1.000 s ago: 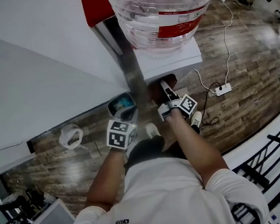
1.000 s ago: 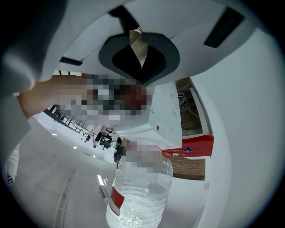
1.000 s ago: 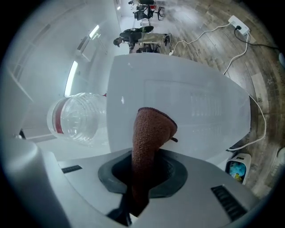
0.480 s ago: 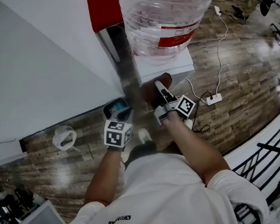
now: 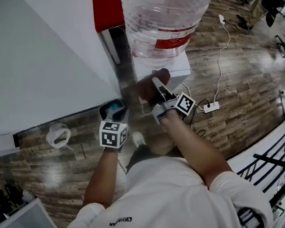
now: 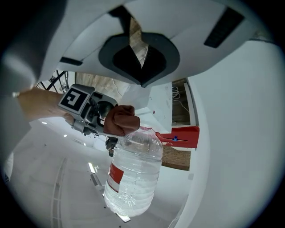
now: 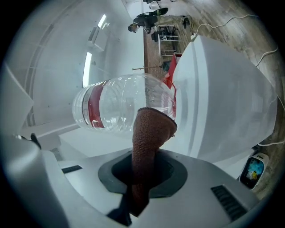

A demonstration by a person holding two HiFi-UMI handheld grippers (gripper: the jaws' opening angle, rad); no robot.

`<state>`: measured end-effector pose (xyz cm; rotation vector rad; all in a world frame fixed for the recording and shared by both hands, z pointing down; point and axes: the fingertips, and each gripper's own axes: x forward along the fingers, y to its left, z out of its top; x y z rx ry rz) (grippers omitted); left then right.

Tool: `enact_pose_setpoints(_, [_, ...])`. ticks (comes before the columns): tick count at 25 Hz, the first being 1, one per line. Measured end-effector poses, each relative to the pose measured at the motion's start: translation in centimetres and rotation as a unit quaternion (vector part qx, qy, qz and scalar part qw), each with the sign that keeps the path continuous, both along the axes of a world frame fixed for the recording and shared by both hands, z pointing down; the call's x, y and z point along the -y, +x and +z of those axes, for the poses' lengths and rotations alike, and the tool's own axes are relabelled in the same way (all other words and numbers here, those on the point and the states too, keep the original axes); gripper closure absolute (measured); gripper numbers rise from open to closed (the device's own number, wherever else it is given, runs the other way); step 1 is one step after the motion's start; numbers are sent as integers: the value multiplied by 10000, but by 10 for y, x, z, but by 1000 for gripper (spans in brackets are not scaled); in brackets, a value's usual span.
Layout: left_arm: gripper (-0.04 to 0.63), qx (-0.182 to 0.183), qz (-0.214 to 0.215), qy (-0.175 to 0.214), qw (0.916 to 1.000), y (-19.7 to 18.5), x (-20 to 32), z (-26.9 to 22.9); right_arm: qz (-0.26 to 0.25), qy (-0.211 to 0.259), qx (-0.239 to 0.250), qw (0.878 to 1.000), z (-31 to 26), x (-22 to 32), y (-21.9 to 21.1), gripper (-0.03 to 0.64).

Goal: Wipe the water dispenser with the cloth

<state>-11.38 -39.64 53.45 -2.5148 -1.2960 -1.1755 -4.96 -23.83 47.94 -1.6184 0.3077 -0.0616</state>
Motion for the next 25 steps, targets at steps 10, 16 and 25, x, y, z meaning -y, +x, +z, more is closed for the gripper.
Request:
enact_pose_setpoints(10, [606, -288, -874, -265, 9954, -49, -40, -33, -1263, -457, -563, 9893, -42, -30, -47, 561])
enact_pose_setpoints(16, [606, -434, -1339, -626, 9881, -82, -75, -59, -2152, -1031, -1084, 9650, -70, -69, -103, 561])
enact_pose_setpoints(25, [606, -225, -1463, -812, 9856, -141, -132, -71, -2850, -2313, -1046, 9243, -64, -119, -194, 561])
